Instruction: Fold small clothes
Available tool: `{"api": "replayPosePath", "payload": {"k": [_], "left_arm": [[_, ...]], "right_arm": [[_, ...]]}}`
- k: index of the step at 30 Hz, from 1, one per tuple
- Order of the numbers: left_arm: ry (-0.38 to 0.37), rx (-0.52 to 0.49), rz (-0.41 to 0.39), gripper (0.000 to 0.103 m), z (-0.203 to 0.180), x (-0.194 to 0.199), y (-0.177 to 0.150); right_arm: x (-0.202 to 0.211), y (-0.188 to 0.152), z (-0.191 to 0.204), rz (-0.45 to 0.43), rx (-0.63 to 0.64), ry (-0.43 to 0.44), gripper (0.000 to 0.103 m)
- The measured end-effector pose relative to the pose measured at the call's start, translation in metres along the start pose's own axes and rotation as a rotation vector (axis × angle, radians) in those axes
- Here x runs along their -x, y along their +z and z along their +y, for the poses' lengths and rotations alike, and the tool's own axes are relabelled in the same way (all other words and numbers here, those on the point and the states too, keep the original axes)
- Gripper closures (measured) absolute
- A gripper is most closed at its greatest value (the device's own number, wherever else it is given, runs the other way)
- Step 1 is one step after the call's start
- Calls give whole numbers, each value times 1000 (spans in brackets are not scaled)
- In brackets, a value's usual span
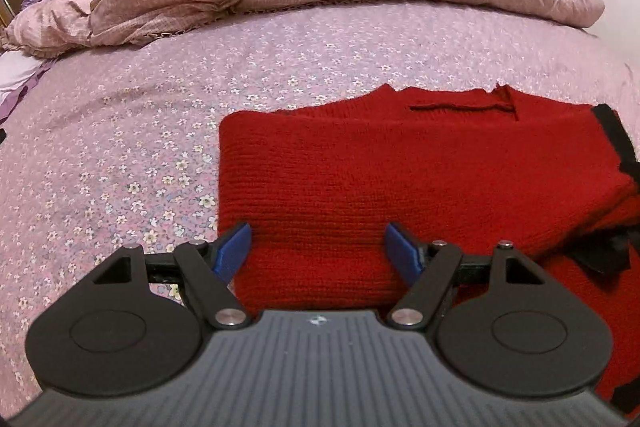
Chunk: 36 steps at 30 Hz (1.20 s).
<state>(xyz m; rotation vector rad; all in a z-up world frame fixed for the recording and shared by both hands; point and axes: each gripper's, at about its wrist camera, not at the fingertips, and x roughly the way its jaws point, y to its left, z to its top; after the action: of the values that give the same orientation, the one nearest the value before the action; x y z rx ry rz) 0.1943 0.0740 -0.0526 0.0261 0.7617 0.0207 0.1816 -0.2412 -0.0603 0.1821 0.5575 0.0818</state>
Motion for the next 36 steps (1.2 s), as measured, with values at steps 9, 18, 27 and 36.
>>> {"api": "replayPosePath", "payload": {"k": [9, 18, 27, 36], "left_arm": [[23, 46, 6, 23, 4, 12, 3], [33, 104, 1, 22, 25, 61, -3], [53, 144, 37, 21, 45, 103, -34], [49, 148, 75, 21, 48, 132, -71]], "right_arm": [[4, 3, 7, -9, 9, -9, 67], [49, 6, 17, -49, -2, 18, 39], [95, -12, 9, -37, -6, -20, 39], [136, -35, -7, -4, -25, -66, 39]]}}
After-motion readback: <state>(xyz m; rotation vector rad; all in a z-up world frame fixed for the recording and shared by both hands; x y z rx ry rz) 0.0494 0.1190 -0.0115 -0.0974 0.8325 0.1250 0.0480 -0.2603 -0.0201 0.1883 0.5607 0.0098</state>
